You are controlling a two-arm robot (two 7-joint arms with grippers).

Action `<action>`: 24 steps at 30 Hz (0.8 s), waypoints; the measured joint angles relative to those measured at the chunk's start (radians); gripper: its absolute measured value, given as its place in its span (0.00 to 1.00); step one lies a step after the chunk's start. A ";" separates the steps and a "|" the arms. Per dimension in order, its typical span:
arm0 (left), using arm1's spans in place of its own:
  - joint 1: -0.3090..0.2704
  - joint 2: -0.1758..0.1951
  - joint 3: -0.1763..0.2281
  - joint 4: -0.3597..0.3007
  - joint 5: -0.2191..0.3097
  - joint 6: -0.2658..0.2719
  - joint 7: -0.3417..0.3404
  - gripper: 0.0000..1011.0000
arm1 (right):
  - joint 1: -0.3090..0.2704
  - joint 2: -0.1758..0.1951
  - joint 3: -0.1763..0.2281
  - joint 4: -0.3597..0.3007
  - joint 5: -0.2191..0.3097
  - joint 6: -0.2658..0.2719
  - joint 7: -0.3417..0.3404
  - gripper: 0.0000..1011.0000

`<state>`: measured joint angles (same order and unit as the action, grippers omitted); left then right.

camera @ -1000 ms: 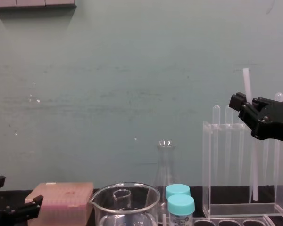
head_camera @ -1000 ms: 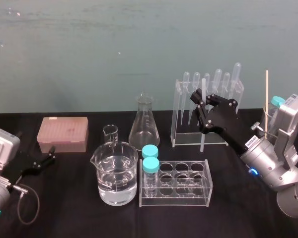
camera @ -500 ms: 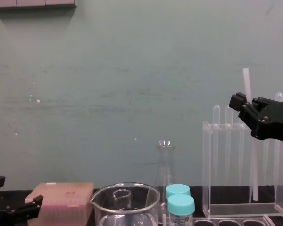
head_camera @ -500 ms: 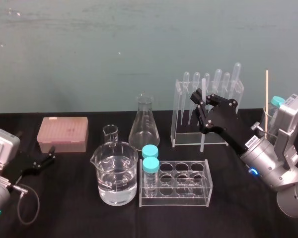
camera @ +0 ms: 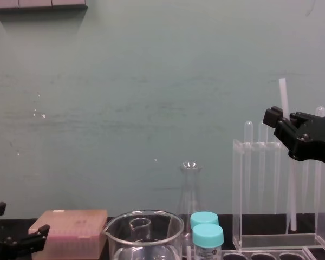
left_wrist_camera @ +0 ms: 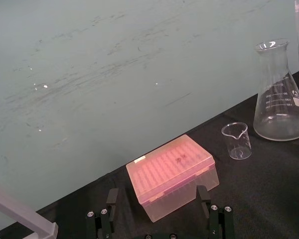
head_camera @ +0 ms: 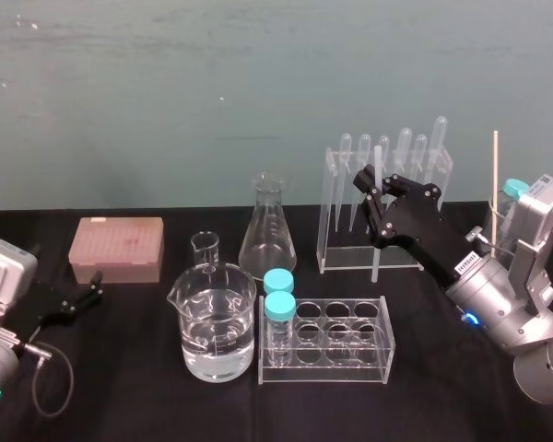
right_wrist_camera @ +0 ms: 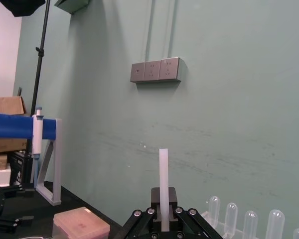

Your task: Pick up the stirring rod with one hand, then place it down.

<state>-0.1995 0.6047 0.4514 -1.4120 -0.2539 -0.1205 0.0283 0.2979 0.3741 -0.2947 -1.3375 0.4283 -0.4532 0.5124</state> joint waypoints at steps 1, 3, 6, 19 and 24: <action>0.000 0.000 0.000 0.000 0.000 0.000 0.000 0.99 | 0.000 0.000 0.000 0.000 0.000 0.000 0.000 0.07; 0.000 0.000 0.000 0.000 0.000 0.000 0.000 0.99 | 0.000 0.000 0.000 0.000 0.000 0.000 0.000 0.07; 0.000 0.000 0.000 0.000 0.000 0.000 0.000 0.99 | 0.000 0.000 0.000 0.000 0.000 0.000 0.000 0.07; 0.000 0.000 0.000 0.000 0.000 0.000 0.000 0.99 | 0.000 0.000 0.000 0.000 0.000 0.000 0.000 0.07; 0.000 0.000 0.000 0.000 0.000 0.000 0.000 0.99 | 0.000 0.000 0.000 0.000 0.000 0.000 0.000 0.07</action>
<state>-0.1995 0.6047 0.4514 -1.4120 -0.2539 -0.1205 0.0283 0.2979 0.3741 -0.2947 -1.3374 0.4282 -0.4532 0.5123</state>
